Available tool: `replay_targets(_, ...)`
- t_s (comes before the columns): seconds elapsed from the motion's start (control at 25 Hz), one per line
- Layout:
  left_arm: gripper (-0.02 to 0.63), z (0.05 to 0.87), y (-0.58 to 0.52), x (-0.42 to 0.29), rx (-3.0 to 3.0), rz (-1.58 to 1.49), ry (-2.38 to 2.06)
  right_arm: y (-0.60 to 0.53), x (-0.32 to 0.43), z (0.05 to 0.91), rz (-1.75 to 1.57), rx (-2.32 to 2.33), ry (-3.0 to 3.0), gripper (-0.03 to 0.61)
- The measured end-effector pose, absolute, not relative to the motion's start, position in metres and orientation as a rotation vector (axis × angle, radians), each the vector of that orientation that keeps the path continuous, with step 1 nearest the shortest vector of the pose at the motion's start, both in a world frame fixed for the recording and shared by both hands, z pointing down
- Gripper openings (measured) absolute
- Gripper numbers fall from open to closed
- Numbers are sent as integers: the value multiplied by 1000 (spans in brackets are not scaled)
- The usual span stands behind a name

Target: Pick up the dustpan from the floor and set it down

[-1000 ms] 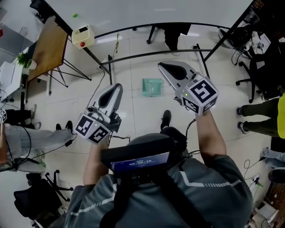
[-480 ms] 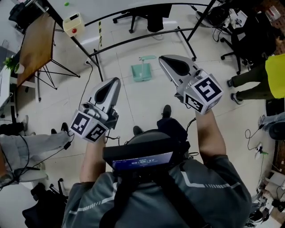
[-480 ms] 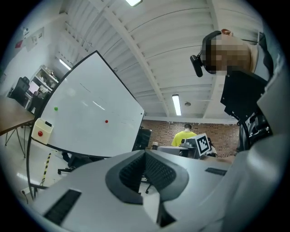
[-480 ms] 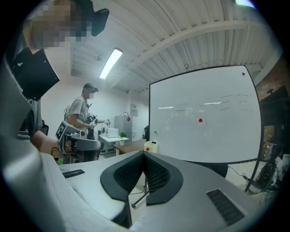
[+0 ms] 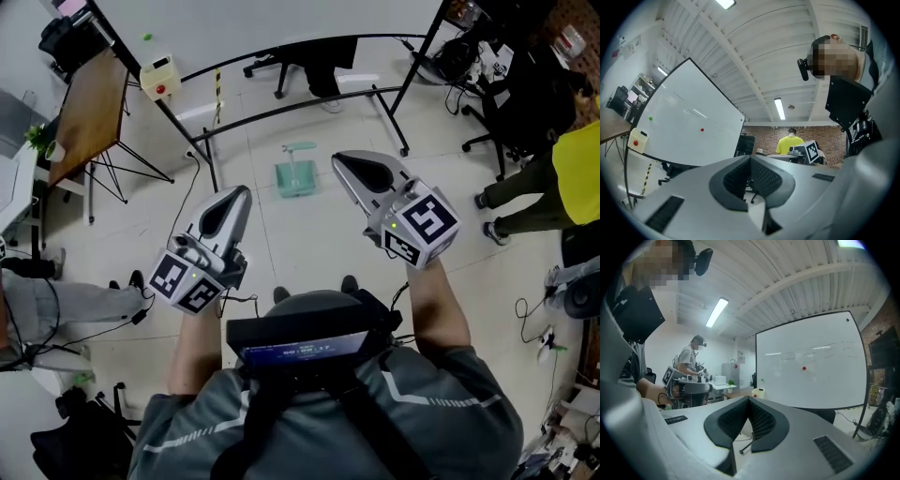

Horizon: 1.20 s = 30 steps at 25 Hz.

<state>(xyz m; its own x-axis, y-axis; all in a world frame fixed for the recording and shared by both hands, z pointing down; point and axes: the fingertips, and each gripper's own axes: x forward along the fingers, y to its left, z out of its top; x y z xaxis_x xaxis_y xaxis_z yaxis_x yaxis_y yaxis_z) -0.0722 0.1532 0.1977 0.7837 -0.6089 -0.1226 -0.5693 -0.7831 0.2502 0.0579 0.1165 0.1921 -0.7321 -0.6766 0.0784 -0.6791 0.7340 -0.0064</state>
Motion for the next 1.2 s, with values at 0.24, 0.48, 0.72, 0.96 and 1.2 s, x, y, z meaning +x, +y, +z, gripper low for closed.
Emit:
replay_targets(0.24,23,193,170,-13,2790,-253,-948,134,106,180,26,1059,-2900,25)
replay_targets(0.48,23,190,177,7,2791,-249,-991,140,124,173,15,1031,-2919,25)
replay_targets(0.72,23,189,181,7,2793,-252,-1008,143,125,174,16,1030,-2925,25)
replay_targets(0.96,23,189,178,0,2778,-249,-1022,141,121,172,11,1031,-2922,25)
replay_targets(1.2,23,192,172,-12,2776,-252,-1025,136,110,174,2,1036,-2919,25)
